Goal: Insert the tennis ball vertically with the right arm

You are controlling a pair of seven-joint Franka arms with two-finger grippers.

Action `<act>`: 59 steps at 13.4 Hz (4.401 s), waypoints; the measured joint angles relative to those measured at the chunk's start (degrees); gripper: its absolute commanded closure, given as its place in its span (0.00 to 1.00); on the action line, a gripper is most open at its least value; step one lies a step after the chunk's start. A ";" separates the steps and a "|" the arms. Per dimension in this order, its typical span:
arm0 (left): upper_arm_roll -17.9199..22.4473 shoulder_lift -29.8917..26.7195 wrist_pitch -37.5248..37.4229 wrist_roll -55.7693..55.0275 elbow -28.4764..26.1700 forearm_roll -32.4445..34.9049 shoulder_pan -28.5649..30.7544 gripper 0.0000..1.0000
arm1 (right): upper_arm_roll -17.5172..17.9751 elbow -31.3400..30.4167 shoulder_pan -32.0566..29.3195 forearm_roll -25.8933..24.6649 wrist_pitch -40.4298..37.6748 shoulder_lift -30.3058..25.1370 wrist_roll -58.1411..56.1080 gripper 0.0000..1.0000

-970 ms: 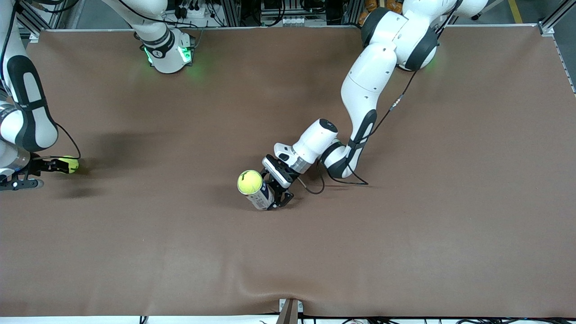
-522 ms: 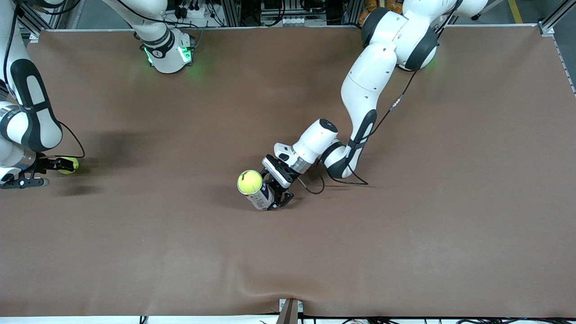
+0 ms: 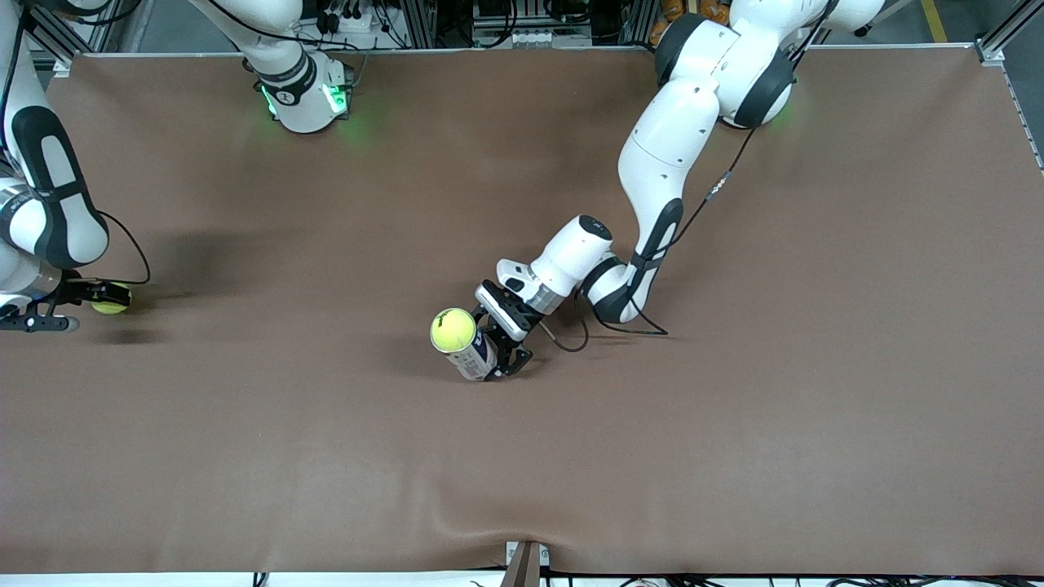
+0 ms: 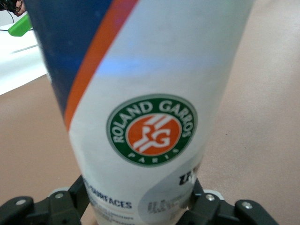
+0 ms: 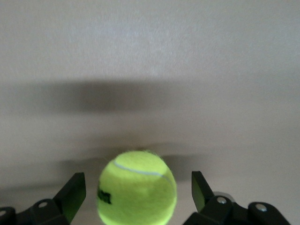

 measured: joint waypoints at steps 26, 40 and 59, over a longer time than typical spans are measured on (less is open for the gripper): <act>0.00 0.00 0.01 0.00 0.23 0.00 0.09 0.18 | 1.24 15.07 11.83 -0.48 -35.27 -10.18 11.79 1.00; -0.01 0.00 0.00 0.00 0.00 0.00 0.06 0.18 | 1.95 36.86 42.10 10.43 -59.90 -10.11 58.47 1.00; -0.01 0.31 -0.02 0.00 -0.83 0.00 -0.02 0.18 | 1.87 38.55 58.03 15.29 -34.65 -0.79 102.77 1.00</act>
